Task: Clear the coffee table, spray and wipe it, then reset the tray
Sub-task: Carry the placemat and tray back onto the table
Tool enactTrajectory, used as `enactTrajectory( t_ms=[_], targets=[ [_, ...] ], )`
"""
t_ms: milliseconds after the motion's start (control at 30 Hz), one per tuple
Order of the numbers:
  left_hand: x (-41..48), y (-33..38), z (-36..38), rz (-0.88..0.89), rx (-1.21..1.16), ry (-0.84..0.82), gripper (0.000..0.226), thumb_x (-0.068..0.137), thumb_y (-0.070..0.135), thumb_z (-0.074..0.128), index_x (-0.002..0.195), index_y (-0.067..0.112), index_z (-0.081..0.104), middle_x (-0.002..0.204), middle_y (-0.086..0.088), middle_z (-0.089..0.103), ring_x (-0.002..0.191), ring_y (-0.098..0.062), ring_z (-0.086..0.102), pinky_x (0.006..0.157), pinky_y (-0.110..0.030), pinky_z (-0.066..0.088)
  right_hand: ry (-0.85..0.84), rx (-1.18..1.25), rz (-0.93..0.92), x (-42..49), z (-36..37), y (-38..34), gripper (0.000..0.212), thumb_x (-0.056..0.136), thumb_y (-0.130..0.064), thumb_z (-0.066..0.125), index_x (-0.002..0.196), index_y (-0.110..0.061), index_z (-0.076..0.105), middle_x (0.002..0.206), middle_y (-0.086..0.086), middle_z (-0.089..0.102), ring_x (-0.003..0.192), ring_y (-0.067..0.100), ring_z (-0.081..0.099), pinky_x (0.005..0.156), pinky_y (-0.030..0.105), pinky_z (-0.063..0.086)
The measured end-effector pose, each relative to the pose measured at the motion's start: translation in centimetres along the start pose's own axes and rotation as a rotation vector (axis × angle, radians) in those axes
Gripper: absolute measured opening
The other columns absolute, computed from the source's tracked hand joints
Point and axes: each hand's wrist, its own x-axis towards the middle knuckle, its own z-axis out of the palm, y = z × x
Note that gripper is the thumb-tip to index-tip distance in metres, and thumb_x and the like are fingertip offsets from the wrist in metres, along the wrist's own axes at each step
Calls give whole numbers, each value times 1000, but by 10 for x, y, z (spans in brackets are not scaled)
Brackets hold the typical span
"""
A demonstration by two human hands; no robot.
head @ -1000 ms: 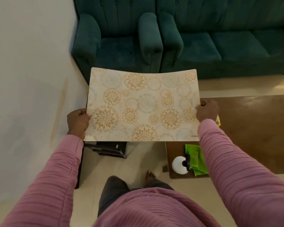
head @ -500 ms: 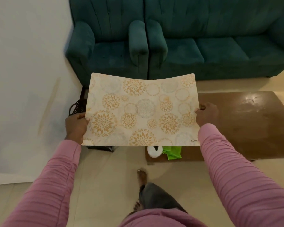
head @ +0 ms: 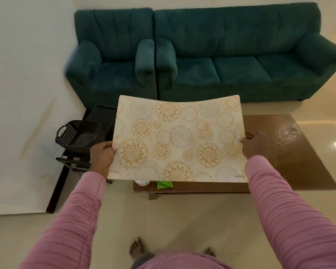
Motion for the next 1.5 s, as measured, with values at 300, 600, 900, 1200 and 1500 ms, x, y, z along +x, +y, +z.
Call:
enactTrajectory(
  t_ms=[300,600,900,1200,1500],
  targets=[
    [-80,3,160,-87,19,-70,21,89,5,61,103,20,67,109,-5,63,96,-22,62,80,-39,54,24,-46,24,85,-116,83,23,84,-1,66,107,-2,67,107,14,68,97,32,62,83,33,45],
    [-70,12,290,-163,62,-130,23,84,-2,62,80,20,70,95,-8,71,85,-26,68,81,-42,57,26,-165,186,179,-139,136,31,85,-8,66,115,-2,65,116,24,64,108,41,58,92,43,45],
    [-3,-3,402,-300,262,-152,17,85,1,64,90,13,73,101,-9,72,87,-24,66,80,-36,56,-53,-387,276,301,-90,169,30,81,-11,69,111,-8,67,108,24,66,99,44,60,90,49,50],
    [90,-78,515,-308,631,-181,27,86,16,69,113,17,70,113,-3,69,98,-23,64,76,-30,48,-215,-546,323,411,27,283,28,81,-9,70,107,-1,67,100,21,66,88,39,60,82,47,50],
    [125,-136,550,-383,689,-43,26,85,13,70,111,13,71,111,-5,70,93,-24,64,82,-34,52,-304,-566,270,453,106,350,20,81,-7,67,101,-3,68,96,17,69,84,35,64,77,41,51]
  ],
)
